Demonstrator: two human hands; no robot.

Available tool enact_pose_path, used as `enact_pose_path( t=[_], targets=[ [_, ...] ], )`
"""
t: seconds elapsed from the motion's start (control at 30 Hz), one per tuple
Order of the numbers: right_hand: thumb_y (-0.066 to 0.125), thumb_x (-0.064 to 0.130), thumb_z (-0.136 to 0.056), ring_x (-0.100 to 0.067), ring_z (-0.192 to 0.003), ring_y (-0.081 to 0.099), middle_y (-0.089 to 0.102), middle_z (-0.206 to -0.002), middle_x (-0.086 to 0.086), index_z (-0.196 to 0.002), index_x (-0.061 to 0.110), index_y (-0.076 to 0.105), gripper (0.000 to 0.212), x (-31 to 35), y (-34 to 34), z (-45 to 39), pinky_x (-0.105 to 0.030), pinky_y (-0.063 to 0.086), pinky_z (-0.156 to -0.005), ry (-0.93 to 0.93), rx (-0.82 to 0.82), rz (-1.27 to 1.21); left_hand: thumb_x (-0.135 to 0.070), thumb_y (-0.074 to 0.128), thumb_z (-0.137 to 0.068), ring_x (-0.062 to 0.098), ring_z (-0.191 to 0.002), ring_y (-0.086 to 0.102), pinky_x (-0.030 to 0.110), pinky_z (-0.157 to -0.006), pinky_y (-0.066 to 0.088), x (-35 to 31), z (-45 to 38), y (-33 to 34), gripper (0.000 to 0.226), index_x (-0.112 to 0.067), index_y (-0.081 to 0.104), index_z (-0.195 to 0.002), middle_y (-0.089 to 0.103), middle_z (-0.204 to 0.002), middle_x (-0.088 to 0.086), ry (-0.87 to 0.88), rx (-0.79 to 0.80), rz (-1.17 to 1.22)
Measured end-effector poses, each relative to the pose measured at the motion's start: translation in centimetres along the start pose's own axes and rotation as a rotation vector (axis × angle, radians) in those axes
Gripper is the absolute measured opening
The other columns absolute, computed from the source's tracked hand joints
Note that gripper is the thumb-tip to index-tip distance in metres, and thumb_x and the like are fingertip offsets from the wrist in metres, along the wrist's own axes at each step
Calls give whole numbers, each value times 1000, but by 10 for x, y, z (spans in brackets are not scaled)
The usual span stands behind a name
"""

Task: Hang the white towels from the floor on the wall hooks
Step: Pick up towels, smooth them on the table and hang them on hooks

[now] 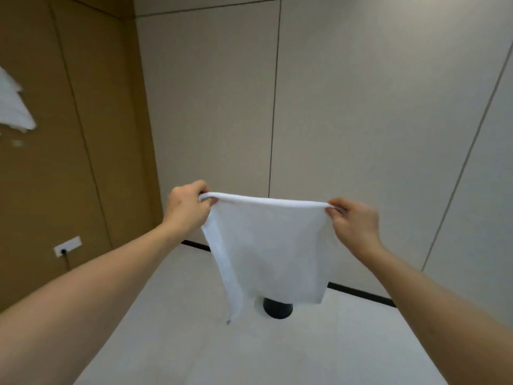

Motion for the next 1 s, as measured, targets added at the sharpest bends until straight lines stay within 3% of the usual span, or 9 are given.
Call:
enact_pose_path(
  t=[0.17,0.27,0.5,0.73,0.87,1.0],
  targets=[
    [63,14,-91,-31,-101,65,74,-104,-9,-103,11,74,17,59,114,-45,-35,49,-86,-100,135,-106,-31,66,-88,19,-76,58,31,-62,48,96,-24,-38,14,-24,61,-77,63,-76,-3,-147,-86,-98],
    [63,15,-90,-33,-100,65,74,-102,-10,-100,12,74,15,101,180,-67,-39,50,-84,-152,173,-123,-33,67,-87,18,-77,57,26,-57,40,146,-45,-65,14,-27,63,-75,64,-75,-5,-205,-137,-158],
    [57,5,-88,-35,-89,63,70,-92,-13,-94,9,67,12,213,349,-117,-33,44,-70,-221,293,-203,-30,70,-86,19,-80,58,28,-62,42,280,-126,-123,11,-27,64,-77,64,-80,-4,-270,-179,-200],
    [57,1,-86,-29,-103,66,74,-105,-9,-105,9,75,27,340,494,-162,-23,40,-80,-305,343,-294,-23,68,-89,13,-91,60,30,-76,48,420,-204,-184,8,-28,73,-89,69,-91,-7,-329,-150,-244],
    [53,2,-86,-27,-94,64,73,-96,-6,-92,12,73,24,401,571,-181,-25,41,-75,-293,430,-358,-15,65,-90,17,-84,61,33,-70,51,489,-234,-216,17,-30,68,-82,67,-85,-3,-388,-183,-299],
    [50,3,-91,-20,-87,58,66,-92,-3,-86,19,65,23,461,648,-192,-27,42,-72,-325,524,-413,-5,60,-90,16,-77,60,27,-61,44,560,-254,-237,28,-30,65,-79,65,-81,-2,-454,-200,-361]
  ],
)
Point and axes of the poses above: each hand's wrist, its own z-axis away from the middle knuckle, its own y-axis out of the palm, x = y × z, the point moved 9 cm from there along -z, towards the middle knuckle
